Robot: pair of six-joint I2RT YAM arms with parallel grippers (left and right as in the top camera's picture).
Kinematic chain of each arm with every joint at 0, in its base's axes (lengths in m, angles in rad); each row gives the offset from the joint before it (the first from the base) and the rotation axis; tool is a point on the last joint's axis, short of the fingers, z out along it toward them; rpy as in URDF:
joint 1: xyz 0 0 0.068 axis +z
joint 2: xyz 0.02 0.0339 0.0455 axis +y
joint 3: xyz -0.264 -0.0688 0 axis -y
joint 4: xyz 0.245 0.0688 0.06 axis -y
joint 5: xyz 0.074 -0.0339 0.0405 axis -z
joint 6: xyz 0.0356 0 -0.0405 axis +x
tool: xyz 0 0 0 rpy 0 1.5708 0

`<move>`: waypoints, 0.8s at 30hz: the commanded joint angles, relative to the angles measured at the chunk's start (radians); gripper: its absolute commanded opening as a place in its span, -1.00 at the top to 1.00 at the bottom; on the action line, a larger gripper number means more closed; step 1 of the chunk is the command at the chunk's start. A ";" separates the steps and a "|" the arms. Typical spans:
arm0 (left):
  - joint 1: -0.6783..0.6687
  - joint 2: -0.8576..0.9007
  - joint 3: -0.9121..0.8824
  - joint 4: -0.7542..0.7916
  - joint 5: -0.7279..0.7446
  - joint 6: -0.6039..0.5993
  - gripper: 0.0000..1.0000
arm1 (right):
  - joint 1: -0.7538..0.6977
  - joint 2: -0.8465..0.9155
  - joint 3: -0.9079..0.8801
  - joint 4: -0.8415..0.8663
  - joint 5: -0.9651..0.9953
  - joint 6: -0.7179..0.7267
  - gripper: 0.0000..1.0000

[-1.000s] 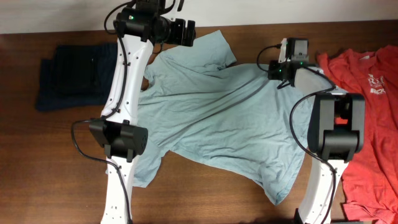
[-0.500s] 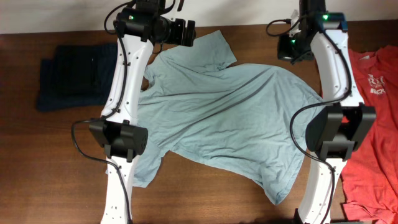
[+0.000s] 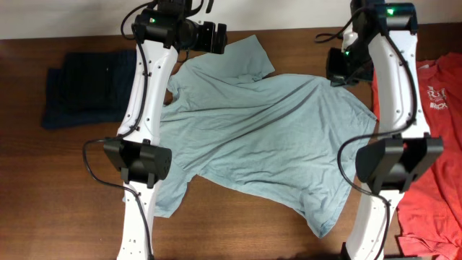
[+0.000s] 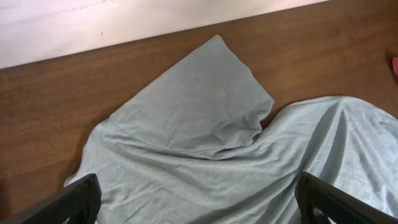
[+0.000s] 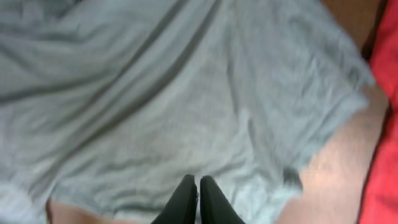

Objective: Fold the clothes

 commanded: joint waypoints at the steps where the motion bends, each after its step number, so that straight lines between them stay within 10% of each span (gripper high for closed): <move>1: 0.004 0.003 -0.006 0.002 -0.004 0.008 -0.98 | 0.053 -0.099 0.011 -0.032 0.002 0.028 0.81; 15: 0.004 0.003 -0.006 0.002 -0.004 0.008 -0.98 | 0.153 -0.410 -0.154 -0.032 0.279 0.195 0.66; 24: 0.004 0.003 -0.006 0.002 -0.004 0.008 -0.98 | -0.084 -0.410 -0.212 -0.023 0.298 0.197 0.39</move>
